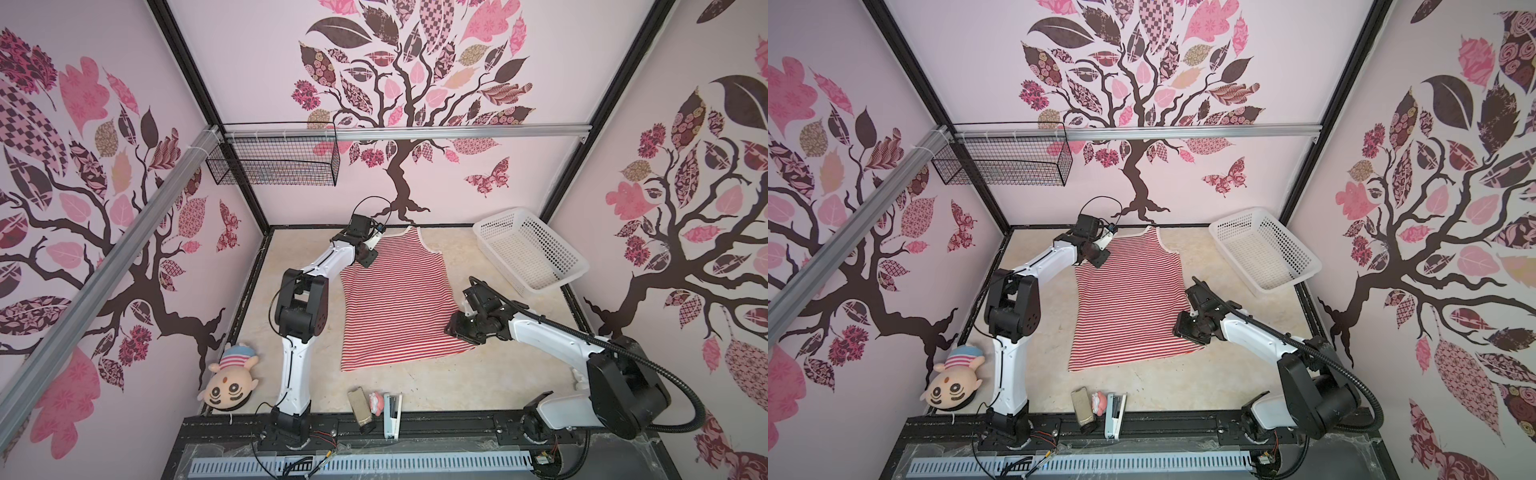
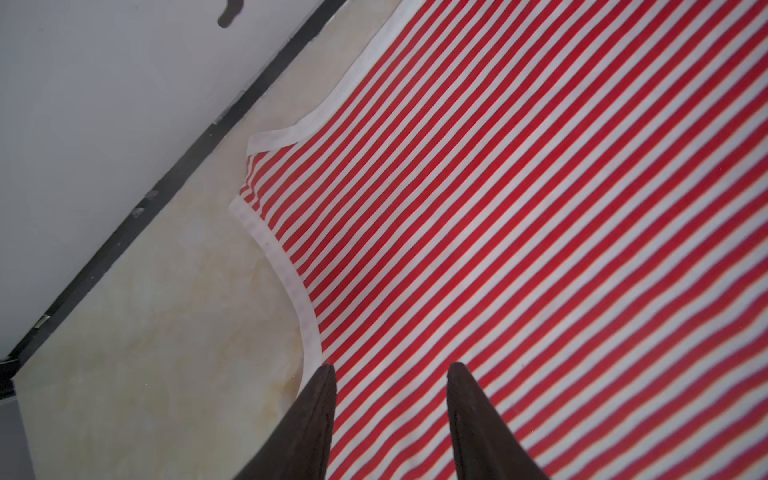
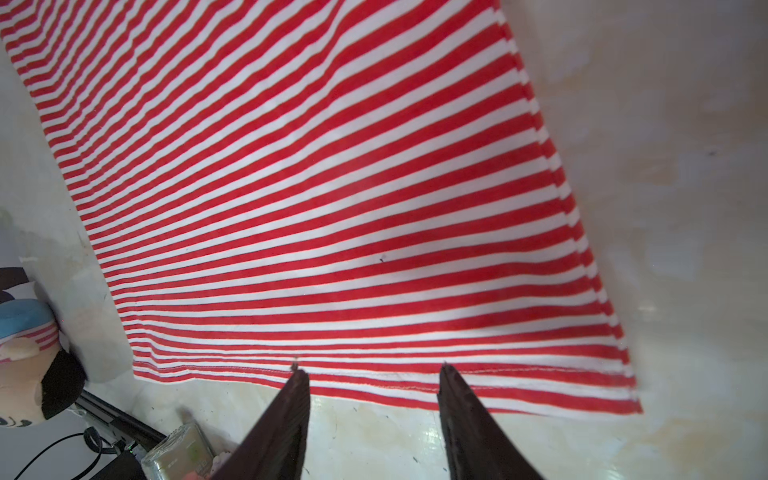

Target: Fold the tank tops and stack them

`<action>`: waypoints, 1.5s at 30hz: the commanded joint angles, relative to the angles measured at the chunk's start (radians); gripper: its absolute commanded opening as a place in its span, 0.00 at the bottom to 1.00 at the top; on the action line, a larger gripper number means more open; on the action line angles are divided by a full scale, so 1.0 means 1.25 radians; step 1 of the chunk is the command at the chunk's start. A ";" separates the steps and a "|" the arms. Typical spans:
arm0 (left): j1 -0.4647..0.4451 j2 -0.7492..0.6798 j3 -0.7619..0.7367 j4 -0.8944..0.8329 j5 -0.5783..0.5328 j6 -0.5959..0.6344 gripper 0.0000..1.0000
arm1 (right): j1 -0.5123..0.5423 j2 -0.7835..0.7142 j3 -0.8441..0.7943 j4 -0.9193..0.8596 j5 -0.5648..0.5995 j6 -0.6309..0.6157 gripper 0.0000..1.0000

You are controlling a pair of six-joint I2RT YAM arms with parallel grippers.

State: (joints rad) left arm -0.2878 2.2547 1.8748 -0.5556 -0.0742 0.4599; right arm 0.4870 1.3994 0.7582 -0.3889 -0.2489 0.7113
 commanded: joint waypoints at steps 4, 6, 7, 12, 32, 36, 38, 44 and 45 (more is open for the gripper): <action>0.024 0.123 0.145 -0.065 -0.017 -0.011 0.47 | -0.002 0.039 -0.003 0.017 0.009 0.013 0.53; 0.034 0.140 0.155 -0.070 -0.019 -0.012 0.47 | -0.002 0.050 -0.004 0.001 0.033 0.013 0.53; 0.040 0.142 0.154 -0.070 -0.019 -0.013 0.47 | -0.002 0.060 -0.002 -0.007 0.041 0.011 0.54; 0.062 0.132 0.105 -0.066 -0.006 0.022 0.47 | -0.002 0.109 0.012 -0.032 0.058 -0.006 0.54; 0.162 0.026 -0.084 -0.066 -0.094 -0.025 0.45 | -0.051 0.270 0.230 -0.177 0.248 -0.126 0.54; 0.207 -0.050 -0.158 -0.085 -0.038 -0.068 0.45 | -0.055 0.327 0.291 -0.190 0.269 -0.141 0.54; 0.214 -0.105 -0.232 -0.076 -0.023 -0.066 0.44 | -0.055 0.368 0.331 -0.192 0.273 -0.146 0.54; 0.216 -0.280 -0.447 -0.032 0.008 -0.066 0.44 | -0.081 0.486 0.470 -0.237 0.322 -0.172 0.54; 0.216 -0.303 -0.475 -0.025 0.006 -0.065 0.44 | -0.089 0.492 0.482 -0.242 0.330 -0.175 0.54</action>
State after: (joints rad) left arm -0.0086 1.9511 1.3518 -0.6128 -0.0994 0.3916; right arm 0.4061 1.9583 1.3140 -0.6315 0.1040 0.5175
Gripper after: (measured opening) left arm 0.445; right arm 0.541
